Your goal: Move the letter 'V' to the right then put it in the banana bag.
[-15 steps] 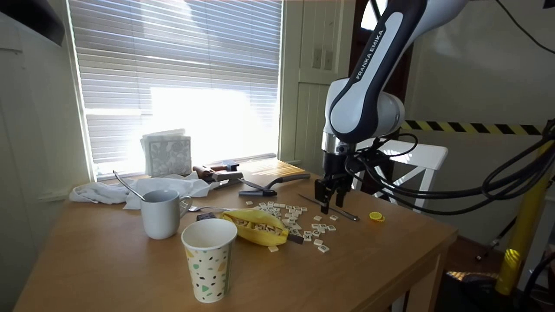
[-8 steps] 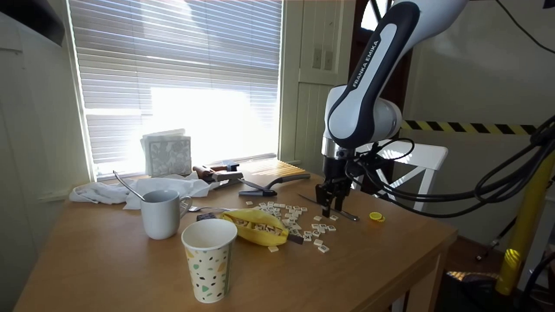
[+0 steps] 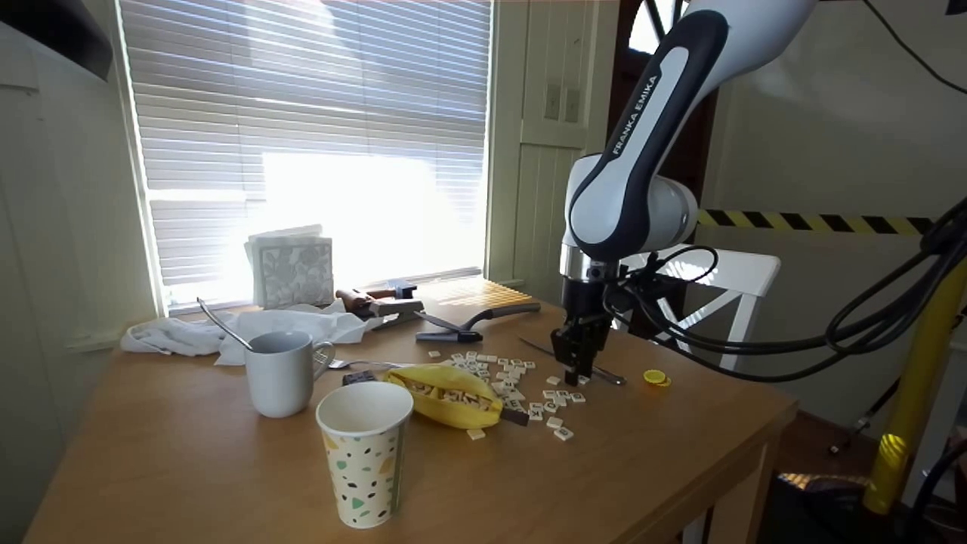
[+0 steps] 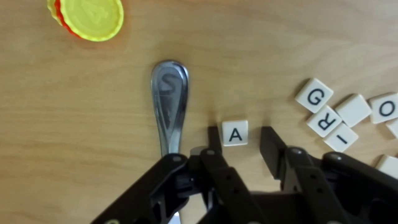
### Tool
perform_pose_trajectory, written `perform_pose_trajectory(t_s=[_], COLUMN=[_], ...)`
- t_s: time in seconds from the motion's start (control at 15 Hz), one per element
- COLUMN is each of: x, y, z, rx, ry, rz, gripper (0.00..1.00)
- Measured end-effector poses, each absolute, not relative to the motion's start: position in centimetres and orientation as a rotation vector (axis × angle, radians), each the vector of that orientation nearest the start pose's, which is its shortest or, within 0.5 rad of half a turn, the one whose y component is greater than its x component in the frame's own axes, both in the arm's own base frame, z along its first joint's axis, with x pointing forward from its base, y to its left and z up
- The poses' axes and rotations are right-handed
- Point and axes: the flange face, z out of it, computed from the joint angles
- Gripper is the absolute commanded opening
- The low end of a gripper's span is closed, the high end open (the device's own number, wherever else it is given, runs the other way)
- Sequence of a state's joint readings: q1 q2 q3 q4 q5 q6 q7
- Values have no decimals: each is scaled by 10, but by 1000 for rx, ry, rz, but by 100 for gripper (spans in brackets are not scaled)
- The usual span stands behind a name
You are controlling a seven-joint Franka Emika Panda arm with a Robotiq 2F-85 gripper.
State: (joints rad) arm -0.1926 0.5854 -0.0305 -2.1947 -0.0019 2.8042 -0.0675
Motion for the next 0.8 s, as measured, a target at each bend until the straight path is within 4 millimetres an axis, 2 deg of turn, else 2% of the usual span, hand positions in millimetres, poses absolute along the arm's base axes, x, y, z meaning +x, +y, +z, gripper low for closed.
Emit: perform_pose_trajectory(t_s=[0.07, 0.13, 0.27, 0.4, 0.6, 0.67, 0.8], x=[534, 534, 535, 536, 538, 541, 555], y=[-122, -122, -122, -123, -123, -120, -104], z=[116, 116, 117, 117, 119, 124, 149], rx=[-3152, -3151, -3150, -3148, -3146, -3144, -3127], ry=[230, 227, 224, 225, 226, 212, 141], rz=[-27, -19, -3, 18, 40, 18, -101], gripper=[22, 13, 2, 5, 5, 5, 5])
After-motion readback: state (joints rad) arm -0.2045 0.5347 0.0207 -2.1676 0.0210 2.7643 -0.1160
